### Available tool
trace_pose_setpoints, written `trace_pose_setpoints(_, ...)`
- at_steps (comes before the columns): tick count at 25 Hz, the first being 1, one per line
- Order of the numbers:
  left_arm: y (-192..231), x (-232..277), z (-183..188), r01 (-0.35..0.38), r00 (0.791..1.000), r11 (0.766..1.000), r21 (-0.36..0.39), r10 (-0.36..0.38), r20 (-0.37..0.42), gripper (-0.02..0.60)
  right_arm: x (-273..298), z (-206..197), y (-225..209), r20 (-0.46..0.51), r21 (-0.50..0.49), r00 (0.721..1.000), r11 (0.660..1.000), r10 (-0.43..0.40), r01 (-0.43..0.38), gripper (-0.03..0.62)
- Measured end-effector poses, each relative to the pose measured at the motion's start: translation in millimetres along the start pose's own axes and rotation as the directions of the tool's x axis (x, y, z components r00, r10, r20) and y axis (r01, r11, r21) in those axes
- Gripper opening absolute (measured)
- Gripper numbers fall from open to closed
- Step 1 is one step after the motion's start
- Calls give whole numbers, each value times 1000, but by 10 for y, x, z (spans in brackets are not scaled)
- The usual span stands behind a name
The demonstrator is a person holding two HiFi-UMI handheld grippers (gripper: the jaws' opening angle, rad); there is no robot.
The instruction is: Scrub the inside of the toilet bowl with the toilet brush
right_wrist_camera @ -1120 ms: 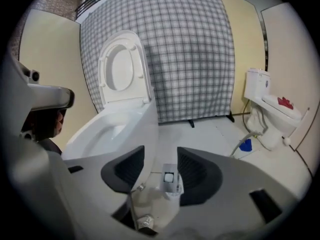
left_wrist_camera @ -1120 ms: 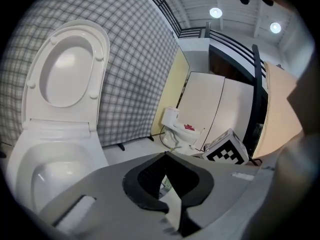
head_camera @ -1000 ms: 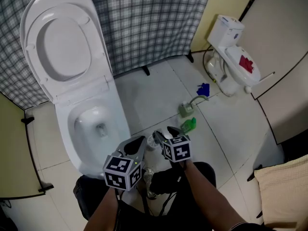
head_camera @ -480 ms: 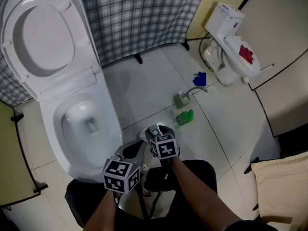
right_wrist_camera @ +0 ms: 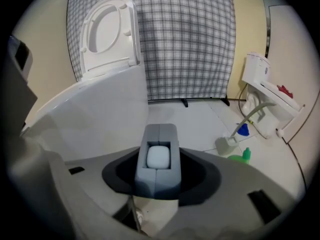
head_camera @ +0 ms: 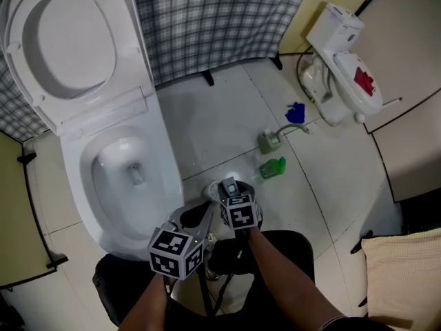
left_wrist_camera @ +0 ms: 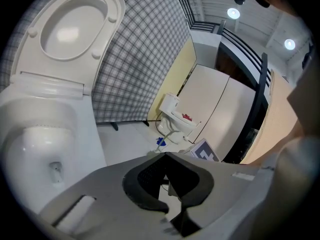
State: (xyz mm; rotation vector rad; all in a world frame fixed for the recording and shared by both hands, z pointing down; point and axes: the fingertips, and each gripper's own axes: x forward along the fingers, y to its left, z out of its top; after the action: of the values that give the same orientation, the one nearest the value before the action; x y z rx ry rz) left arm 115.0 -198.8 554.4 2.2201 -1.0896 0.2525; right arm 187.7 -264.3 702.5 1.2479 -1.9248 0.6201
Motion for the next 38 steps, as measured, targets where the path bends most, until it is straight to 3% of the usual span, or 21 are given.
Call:
trace_pose_setpoints(9,123,-172,236,-32,997,999,12,31,66,9,-437,218,-108,45,25,999,1000,-3,2,206)
trace_pose_setpoints(18,95,-655,655,-88,975,996,25,81,209,9,-1436,1010,-34,264,-9,964,1000,-5,7,204)
trace_pose_setpoints(22,69,-1061,893,-140,951,989,43,122,286,9,-1944,1410,133,387,-45,922,999,15,3,204)
trace_pose_setpoints(28,67,-1781,1241,-235,902,968,92,182,390,10,-2574,2029,579,564,-126,822,992,74,-3,204)
trace_pose_setpoints(38,-74,-2957,1520,-387,810,915,111,280,515,9,-3220,2422,1549,663,-259,709,962,240,-83,204)
